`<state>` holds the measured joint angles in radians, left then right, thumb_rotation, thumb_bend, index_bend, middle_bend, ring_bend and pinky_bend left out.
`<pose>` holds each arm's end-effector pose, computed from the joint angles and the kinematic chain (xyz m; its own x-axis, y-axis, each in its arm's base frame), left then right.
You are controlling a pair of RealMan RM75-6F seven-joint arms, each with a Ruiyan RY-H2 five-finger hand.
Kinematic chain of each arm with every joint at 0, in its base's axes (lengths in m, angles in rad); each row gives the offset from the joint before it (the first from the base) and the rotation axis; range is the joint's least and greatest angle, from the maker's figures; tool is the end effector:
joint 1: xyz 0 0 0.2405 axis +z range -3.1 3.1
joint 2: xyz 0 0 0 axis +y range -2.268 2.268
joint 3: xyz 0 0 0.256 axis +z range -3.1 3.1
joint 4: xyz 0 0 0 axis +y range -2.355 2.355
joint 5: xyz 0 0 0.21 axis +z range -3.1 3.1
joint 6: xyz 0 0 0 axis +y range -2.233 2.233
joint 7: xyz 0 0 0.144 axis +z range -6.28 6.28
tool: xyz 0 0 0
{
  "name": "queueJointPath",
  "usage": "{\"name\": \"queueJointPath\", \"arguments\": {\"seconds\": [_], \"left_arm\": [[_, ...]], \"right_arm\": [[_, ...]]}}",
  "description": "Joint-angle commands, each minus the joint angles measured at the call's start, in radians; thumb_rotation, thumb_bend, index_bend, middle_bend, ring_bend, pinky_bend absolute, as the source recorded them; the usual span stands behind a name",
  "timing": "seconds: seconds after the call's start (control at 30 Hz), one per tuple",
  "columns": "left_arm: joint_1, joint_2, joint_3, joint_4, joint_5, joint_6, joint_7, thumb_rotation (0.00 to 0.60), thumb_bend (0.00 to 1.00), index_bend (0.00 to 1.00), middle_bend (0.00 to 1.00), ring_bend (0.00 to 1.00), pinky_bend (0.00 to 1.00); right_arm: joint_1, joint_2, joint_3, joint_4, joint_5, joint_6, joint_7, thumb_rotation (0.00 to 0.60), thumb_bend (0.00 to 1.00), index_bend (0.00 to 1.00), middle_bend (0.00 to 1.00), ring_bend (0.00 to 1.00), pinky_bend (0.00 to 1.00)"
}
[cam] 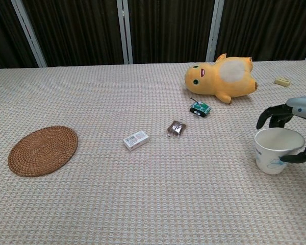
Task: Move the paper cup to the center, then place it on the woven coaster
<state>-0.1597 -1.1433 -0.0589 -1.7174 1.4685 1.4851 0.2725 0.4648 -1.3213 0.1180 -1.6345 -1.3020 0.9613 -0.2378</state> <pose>-0.2764 0.2021 0.1451 0.5187 -0.0317 0.8544 0.8527 -0.0536 -0.5196 -0.2280 -0.2795 0.0371 0.4400 -0.3393 0.8314 -0.8902 -0.2868 0.3540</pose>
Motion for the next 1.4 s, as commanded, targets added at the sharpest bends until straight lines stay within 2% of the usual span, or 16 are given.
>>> {"name": "queueJointPath", "arguments": {"seconds": [0.03, 0.23, 0.4, 0.63, 0.77, 0.93, 0.97, 1.0, 1.03, 1.07, 1.1, 1.13, 1.27, 1.4], "left_arm": [[0.0, 0.001, -0.001, -0.001, 0.0, -0.001, -0.002, 0.6, 0.0, 0.0, 0.0, 0.0, 0.0], [-0.002, 0.005, -0.002, -0.002, 0.001, -0.008, -0.009, 0.6, 0.0, 0.0, 0.0, 0.0, 0.0], [-0.005, 0.006, -0.003, -0.002, -0.004, -0.017, -0.014, 0.6, 0.0, 0.0, 0.0, 0.0, 0.0], [-0.008, 0.006, -0.01, 0.005, -0.03, -0.034, -0.018, 0.6, 0.0, 0.0, 0.0, 0.0, 0.0], [-0.011, 0.004, -0.016, 0.011, -0.048, -0.045, -0.02, 0.6, 0.0, 0.0, 0.0, 0.0, 0.0], [-0.016, 0.004, -0.023, 0.019, -0.069, -0.06, -0.024, 0.6, 0.0, 0.0, 0.0, 0.0, 0.0], [-0.017, 0.003, -0.023, 0.02, -0.071, -0.063, -0.024, 0.6, 0.0, 0.0, 0.0, 0.0, 0.0], [-0.018, 0.003, -0.023, 0.021, -0.072, -0.064, -0.023, 0.6, 0.0, 0.0, 0.0, 0.0, 0.0], [-0.018, 0.002, -0.023, 0.022, -0.073, -0.066, -0.023, 0.6, 0.0, 0.0, 0.0, 0.0, 0.0], [-0.019, 0.001, -0.023, 0.022, -0.073, -0.068, -0.022, 0.6, 0.0, 0.0, 0.0, 0.0, 0.0], [-0.019, 0.001, -0.023, 0.023, -0.074, -0.069, -0.021, 0.6, 0.0, 0.0, 0.0, 0.0, 0.0], [-0.02, 0.0, -0.023, 0.025, -0.076, -0.07, -0.02, 0.6, 0.0, 0.0, 0.0, 0.0, 0.0], [-0.024, -0.003, -0.024, 0.028, -0.083, -0.079, -0.018, 0.6, 0.0, 0.0, 0.0, 0.0, 0.0], [-0.042, -0.002, -0.029, 0.021, -0.074, -0.097, -0.01, 0.6, 0.0, 0.0, 0.0, 0.0, 0.0]], "right_arm": [[0.008, -0.001, 0.008, -0.02, -0.008, 0.014, 0.001, 0.6, 0.15, 0.29, 0.41, 0.32, 0.24], [0.054, 0.01, 0.042, -0.113, -0.01, 0.009, -0.033, 0.6, 0.15, 0.29, 0.41, 0.32, 0.24], [0.142, -0.022, 0.084, -0.161, 0.019, -0.05, -0.111, 0.6, 0.15, 0.29, 0.41, 0.32, 0.24], [0.267, -0.151, 0.127, -0.111, 0.167, -0.122, -0.216, 0.6, 0.16, 0.29, 0.41, 0.32, 0.24], [0.305, -0.225, 0.124, -0.073, 0.232, -0.121, -0.247, 0.6, 0.16, 0.29, 0.41, 0.32, 0.24], [0.325, -0.287, 0.102, -0.013, 0.263, -0.115, -0.25, 0.6, 0.15, 0.28, 0.41, 0.32, 0.24], [0.327, -0.295, 0.098, -0.004, 0.265, -0.113, -0.247, 0.6, 0.12, 0.25, 0.38, 0.3, 0.24], [0.329, -0.299, 0.094, 0.002, 0.266, -0.112, -0.245, 0.6, 0.07, 0.17, 0.31, 0.25, 0.23], [0.33, -0.299, 0.089, 0.005, 0.264, -0.112, -0.242, 0.6, 0.04, 0.12, 0.24, 0.21, 0.22], [0.33, -0.295, 0.084, 0.004, 0.261, -0.11, -0.24, 0.6, 0.0, 0.04, 0.13, 0.13, 0.19], [0.329, -0.288, 0.081, -0.003, 0.258, -0.108, -0.238, 0.6, 0.0, 0.0, 0.05, 0.06, 0.15], [0.327, -0.275, 0.079, -0.019, 0.253, -0.103, -0.235, 0.6, 0.0, 0.0, 0.02, 0.03, 0.12], [0.296, -0.19, 0.072, -0.112, 0.198, -0.046, -0.221, 0.6, 0.0, 0.0, 0.0, 0.0, 0.05], [0.212, -0.045, 0.025, -0.214, 0.087, 0.063, -0.203, 0.6, 0.0, 0.0, 0.0, 0.0, 0.01]]}}
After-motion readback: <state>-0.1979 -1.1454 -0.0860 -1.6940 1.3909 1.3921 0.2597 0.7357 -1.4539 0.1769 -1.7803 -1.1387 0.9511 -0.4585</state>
